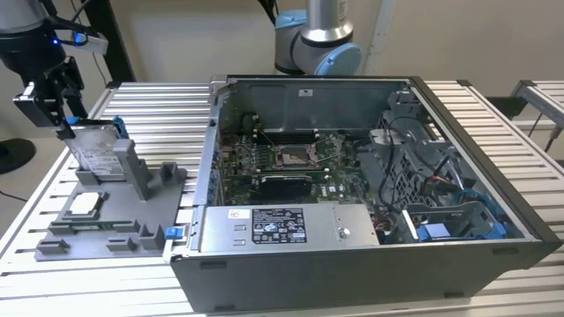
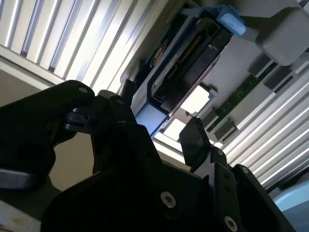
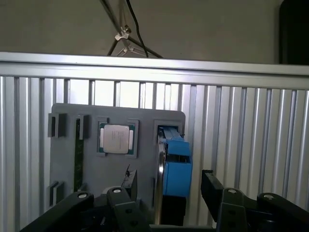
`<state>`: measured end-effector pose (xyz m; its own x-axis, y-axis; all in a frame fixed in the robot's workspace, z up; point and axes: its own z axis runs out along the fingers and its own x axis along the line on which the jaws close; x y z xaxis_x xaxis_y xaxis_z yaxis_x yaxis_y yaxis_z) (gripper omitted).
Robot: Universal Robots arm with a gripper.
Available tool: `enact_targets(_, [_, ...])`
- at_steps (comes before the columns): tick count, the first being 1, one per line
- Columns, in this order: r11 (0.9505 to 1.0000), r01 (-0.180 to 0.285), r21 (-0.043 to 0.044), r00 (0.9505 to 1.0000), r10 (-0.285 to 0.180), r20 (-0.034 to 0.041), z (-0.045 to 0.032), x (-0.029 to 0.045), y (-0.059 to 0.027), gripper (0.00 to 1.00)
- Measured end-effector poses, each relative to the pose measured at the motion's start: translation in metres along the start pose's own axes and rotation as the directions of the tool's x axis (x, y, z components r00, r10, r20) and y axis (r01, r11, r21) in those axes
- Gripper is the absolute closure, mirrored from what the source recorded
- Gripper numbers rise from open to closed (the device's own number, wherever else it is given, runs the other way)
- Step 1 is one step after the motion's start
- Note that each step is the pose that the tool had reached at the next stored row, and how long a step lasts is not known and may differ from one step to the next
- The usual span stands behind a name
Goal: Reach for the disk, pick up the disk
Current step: 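Pick up the disk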
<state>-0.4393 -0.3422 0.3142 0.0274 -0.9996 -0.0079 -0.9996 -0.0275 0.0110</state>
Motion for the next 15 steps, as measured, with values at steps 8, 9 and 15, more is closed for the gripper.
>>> enact_targets(8, [1.0, 0.0, 0.0, 1.0, 0.0, 0.0, 0.0031, 0.0, 0.0, 0.0])
enact_targets(9, [1.0, 0.0, 0.0, 1.0, 0.0, 0.0, 0.0036, 0.0, 0.0, 0.0])
enact_targets(15, [1.0, 0.0, 0.0, 1.0, 0.0, 0.0, 0.0064, 0.0001, -0.0001, 0.0])
